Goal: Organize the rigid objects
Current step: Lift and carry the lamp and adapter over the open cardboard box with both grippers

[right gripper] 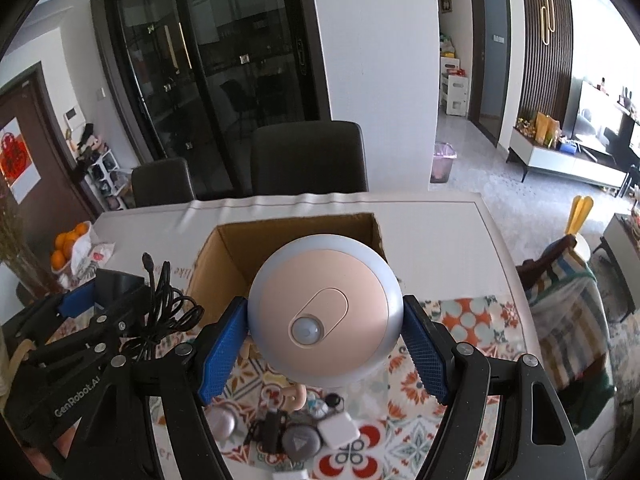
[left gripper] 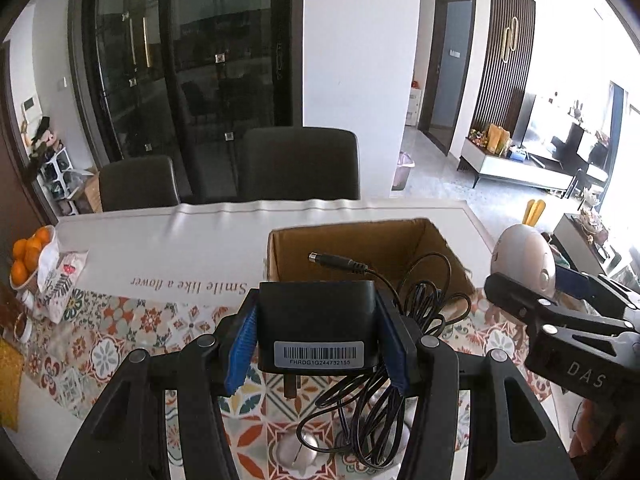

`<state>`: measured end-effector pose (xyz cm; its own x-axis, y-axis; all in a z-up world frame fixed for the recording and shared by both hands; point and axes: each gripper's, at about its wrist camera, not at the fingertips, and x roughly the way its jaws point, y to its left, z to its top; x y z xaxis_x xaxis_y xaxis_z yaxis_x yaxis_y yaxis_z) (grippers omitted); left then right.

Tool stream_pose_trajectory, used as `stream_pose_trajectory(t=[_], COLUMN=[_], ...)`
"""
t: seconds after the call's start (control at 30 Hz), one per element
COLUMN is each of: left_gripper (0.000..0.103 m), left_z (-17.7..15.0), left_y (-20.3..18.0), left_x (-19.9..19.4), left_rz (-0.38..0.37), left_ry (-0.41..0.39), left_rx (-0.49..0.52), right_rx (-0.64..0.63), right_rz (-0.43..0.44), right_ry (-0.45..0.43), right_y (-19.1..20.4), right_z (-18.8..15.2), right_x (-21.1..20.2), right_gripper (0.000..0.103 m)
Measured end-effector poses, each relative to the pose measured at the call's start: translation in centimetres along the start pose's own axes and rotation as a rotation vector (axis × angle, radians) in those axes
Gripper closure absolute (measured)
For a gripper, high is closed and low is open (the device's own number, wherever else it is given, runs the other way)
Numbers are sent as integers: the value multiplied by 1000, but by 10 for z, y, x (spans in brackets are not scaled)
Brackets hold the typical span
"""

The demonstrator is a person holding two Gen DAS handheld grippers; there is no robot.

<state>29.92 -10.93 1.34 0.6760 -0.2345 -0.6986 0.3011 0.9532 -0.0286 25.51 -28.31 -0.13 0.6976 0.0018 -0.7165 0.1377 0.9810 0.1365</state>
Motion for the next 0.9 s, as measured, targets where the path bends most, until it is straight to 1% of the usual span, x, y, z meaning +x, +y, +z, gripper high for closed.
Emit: stream_pose_trajectory(t=[0.23, 0.33, 0.6, 0.77, 0.9], left_gripper=[49, 49, 49, 49, 49], left_z=[26, 35, 53, 59, 58], left_y=[-4, -5, -3, -6, -11], left_x=[17, 29, 69, 98, 115], left_rz=[2, 5, 12, 10, 18], left_ry=[5, 13, 81, 134, 154], left_rx=[29, 47, 32, 33, 40], right_rx=[2, -1, 11, 15, 9], right_rz=[15, 4, -51, -45, -44], right_ry=[32, 54, 98, 136, 161], right_y=[-2, -3, -13, -14, -13], right_z=[19, 27, 46, 52, 54], right_x=[20, 32, 65, 82, 96], right_gripper=[28, 28, 28, 28, 28])
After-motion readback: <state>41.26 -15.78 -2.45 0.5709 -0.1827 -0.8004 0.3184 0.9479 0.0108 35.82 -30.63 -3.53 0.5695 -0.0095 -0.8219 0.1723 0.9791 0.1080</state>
